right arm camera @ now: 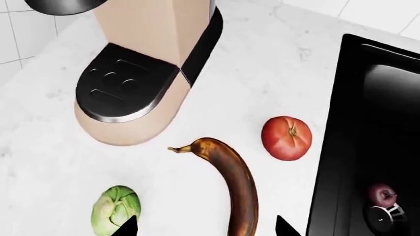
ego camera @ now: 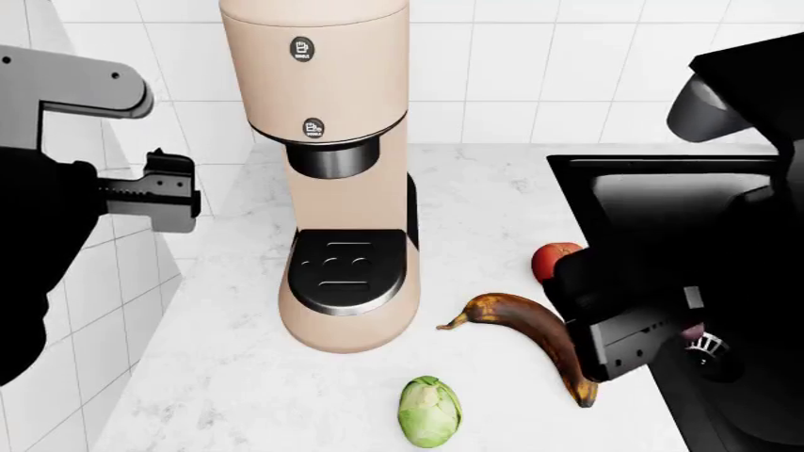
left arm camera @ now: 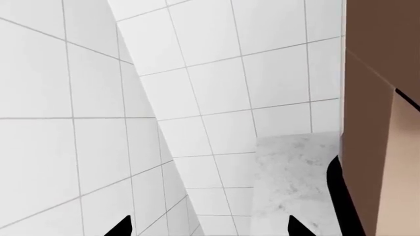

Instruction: There is a mixed pile of frozen fruits and vegetables on the counter. Locate all the frozen vegetables and place the items in a bowl on the counter. Take all the frozen fruits and defrost them in a running sink.

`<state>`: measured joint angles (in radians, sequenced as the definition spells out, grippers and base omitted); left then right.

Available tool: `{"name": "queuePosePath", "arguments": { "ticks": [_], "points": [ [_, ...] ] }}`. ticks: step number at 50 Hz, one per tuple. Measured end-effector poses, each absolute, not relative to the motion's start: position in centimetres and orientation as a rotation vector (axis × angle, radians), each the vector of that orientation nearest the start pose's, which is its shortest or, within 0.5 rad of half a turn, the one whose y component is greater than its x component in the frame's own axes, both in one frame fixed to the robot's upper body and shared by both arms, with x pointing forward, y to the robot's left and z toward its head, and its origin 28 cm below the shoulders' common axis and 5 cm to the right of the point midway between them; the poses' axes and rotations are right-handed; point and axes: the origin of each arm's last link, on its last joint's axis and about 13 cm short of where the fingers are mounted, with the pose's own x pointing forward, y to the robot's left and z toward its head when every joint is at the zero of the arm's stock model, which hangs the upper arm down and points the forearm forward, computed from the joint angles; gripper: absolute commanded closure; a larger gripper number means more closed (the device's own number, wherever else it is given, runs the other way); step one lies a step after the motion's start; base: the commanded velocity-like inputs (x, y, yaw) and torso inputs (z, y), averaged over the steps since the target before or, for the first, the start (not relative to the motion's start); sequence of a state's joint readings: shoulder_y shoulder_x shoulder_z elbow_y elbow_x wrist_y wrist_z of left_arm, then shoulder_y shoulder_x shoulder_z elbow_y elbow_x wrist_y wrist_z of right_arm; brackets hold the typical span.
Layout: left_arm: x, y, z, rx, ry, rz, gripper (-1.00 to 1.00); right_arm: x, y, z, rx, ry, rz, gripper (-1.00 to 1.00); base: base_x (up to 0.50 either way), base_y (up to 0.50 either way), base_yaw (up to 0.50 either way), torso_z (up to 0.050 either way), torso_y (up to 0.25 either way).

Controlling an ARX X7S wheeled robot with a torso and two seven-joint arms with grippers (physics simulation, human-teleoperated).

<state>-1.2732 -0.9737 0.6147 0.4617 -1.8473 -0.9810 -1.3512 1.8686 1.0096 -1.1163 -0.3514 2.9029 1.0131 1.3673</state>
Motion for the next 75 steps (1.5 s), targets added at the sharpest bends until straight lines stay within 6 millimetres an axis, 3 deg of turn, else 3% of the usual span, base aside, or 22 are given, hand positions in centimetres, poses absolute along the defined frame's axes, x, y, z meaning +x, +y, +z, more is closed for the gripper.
{"name": "queuePosePath", "arguments": {
  "ticks": [28,75],
  "points": [
    [21.3,25.7,29.7,0.233,0.16,0.233,-1.0,19.9,-13.2,34.1,-0.256,0.82,0.248,-1.0,0.0,0.0,0.0,0.0,0.0],
    [21.5,25.9,29.3,0.233,0.168,0.238,-1.0,25.1,-11.0,31.0,-0.406,0.993,0.266,-1.0,0.0,0.0,0.0,0.0,0.0]
  ]
}}
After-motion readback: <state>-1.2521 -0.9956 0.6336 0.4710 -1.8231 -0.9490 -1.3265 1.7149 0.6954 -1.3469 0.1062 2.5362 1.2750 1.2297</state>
